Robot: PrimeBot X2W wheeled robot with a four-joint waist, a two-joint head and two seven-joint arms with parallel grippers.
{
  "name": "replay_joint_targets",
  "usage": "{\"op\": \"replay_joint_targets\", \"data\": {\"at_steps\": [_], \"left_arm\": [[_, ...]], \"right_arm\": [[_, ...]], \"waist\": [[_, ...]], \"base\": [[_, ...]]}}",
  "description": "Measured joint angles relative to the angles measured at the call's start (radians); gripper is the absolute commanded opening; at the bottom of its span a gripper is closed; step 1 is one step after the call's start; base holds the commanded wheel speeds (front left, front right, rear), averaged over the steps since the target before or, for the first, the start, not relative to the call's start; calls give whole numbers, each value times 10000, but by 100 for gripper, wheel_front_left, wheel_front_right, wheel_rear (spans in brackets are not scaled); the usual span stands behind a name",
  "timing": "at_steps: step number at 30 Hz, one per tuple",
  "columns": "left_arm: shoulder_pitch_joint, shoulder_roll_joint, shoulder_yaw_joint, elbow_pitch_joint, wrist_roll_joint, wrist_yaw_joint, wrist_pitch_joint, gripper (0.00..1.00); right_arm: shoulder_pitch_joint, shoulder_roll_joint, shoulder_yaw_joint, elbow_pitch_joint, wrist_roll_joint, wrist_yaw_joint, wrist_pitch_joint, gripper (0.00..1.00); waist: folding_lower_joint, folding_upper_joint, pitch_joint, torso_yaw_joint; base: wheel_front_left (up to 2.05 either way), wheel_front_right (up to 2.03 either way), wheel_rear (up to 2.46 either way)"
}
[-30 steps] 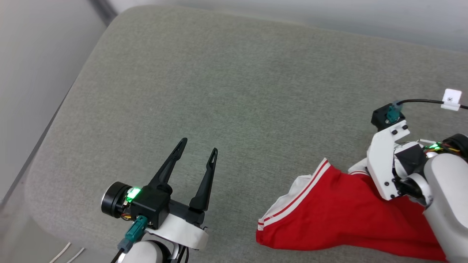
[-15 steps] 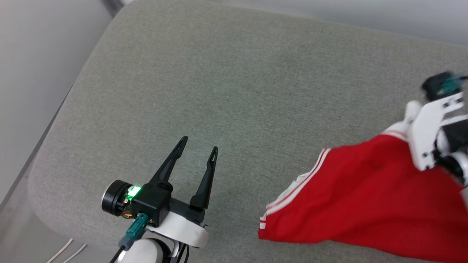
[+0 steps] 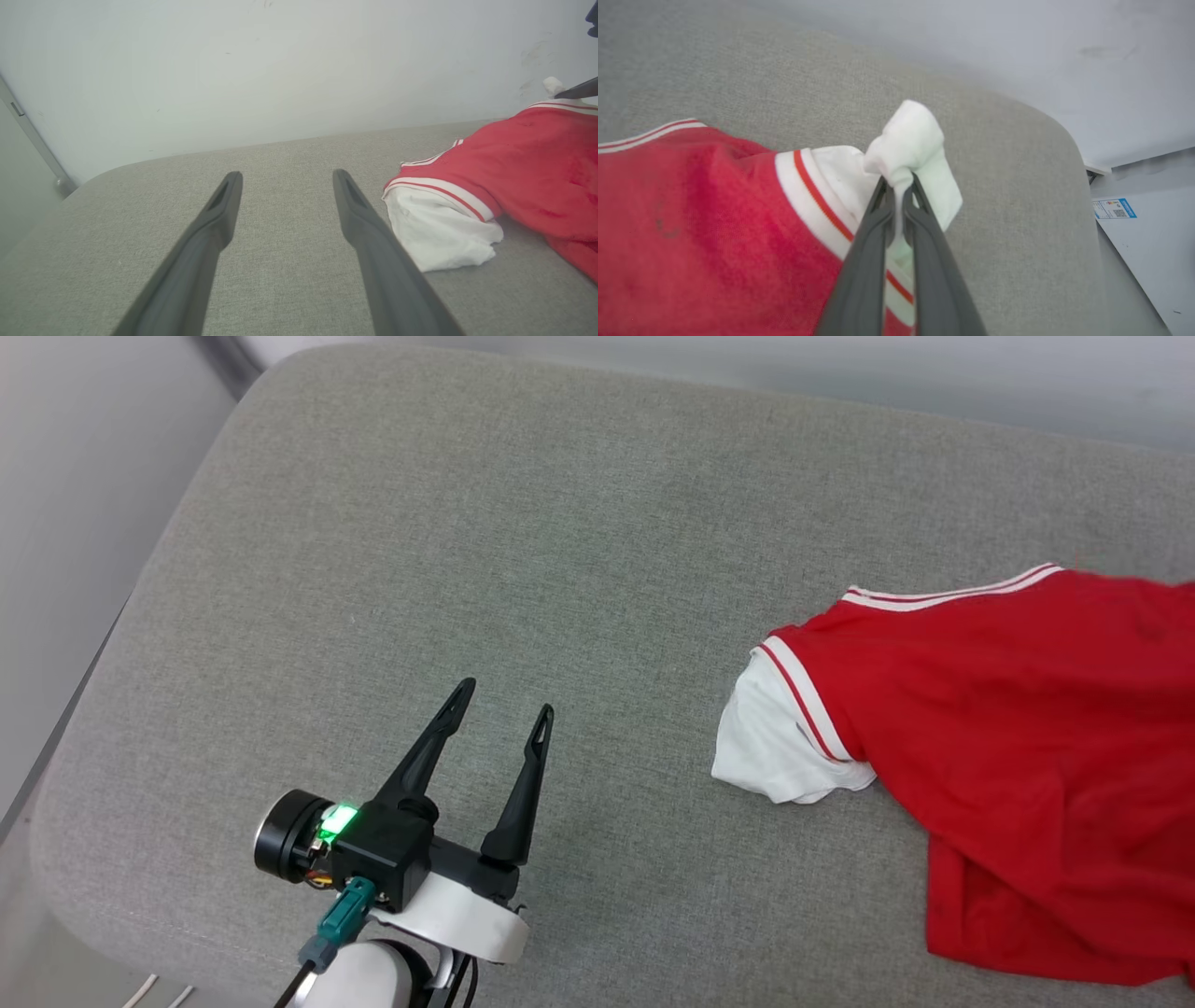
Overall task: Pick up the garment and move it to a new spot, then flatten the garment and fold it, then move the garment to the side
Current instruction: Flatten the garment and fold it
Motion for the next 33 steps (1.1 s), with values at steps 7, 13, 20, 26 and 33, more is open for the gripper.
{"op": "replay_joint_targets", "data": {"at_steps": [7, 13, 20, 26, 33], "left_arm": [[-47, 59, 140, 38, -46, 0, 0, 100], [-43, 111, 420, 33, -52, 0, 0, 100], [142, 107, 1076, -29, -161, 69, 0, 100], [511, 35, 1478, 42, -159, 157, 0, 100], [933, 8, 1542, 201, -251, 132, -2, 100]], "right_arm": [[382, 830, -489, 552, -688, 0, -1139, 100], [274, 1398, -146, 351, -343, 0, -2832, 100], [939, 2061, 788, -1158, 1432, 0, -4924, 100], [2646, 2529, 1035, -3189, 2326, 0, -6341, 100], [4900, 3331, 593, -5003, 2209, 0, -7208, 100]], "waist": [[0, 0, -66, -155], [0, 0, -410, -538], [-2, 0, -1065, -1245], [-2, 0, -1555, -1964], [-3, 0, -1892, -2668]], "base": [[0, 0, 0], [0, 0, 0], [0, 0, 0], [0, 0, 0], [0, 0, 0]]}}
